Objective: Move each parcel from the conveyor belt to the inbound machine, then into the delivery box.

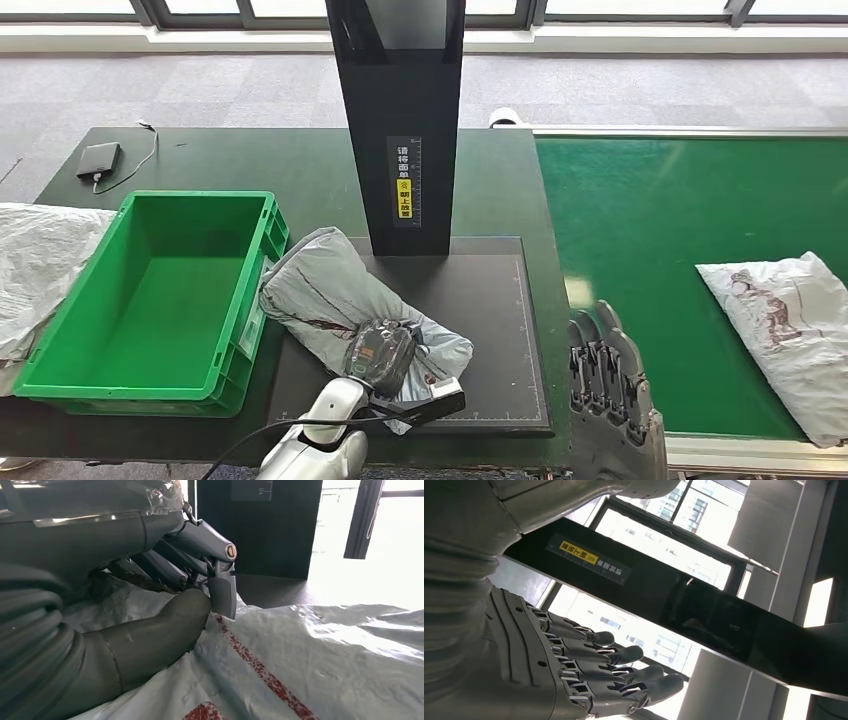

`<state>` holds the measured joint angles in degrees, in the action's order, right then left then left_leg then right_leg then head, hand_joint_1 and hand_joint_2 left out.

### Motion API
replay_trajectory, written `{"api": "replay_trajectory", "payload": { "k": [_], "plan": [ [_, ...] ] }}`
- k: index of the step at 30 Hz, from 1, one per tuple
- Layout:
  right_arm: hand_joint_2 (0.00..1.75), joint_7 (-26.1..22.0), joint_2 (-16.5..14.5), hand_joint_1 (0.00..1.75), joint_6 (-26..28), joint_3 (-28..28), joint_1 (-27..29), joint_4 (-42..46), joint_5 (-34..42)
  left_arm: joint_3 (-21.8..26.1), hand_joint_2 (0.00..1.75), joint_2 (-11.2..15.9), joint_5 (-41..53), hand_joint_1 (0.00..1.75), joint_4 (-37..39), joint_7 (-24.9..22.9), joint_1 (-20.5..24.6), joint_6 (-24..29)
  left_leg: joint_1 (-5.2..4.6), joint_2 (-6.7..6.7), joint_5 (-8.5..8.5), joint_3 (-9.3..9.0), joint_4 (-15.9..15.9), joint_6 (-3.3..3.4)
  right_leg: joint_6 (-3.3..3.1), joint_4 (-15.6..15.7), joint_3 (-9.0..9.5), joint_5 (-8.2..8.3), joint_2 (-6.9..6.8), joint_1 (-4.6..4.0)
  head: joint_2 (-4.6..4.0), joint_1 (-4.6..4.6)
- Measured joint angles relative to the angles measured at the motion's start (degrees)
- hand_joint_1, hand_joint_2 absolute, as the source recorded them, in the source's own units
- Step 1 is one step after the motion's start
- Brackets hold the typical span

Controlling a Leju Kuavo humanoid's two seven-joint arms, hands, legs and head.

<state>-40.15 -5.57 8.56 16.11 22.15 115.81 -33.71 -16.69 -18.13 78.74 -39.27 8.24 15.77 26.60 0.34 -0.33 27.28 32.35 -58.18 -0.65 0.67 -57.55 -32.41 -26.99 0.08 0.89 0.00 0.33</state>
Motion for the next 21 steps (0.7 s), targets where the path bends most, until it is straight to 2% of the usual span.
{"api": "replay_trajectory", "payload": {
  "k": [8,21],
  "plan": [
    [1.75,0.0,0.0,0.00,0.6,0.0,0.0,0.1,0.0,0.1,1.75,-0.3,0.0,1.75,3.8,0.2,2.1,0.5,-0.01,-0.01,0.16,0.05,0.0,0.14,0.03,0.0,0.39,-0.22,-0.10,0.02,0.00,0.00],
    [1.75,0.0,0.0,0.00,0.6,0.0,0.0,0.1,0.0,0.1,1.75,-0.6,-0.1,1.75,5.1,0.3,2.7,0.8,-0.02,-0.02,0.19,-0.12,0.0,0.15,0.02,0.0,0.67,-0.26,-0.13,0.03,0.00,0.00]
  ]
}}
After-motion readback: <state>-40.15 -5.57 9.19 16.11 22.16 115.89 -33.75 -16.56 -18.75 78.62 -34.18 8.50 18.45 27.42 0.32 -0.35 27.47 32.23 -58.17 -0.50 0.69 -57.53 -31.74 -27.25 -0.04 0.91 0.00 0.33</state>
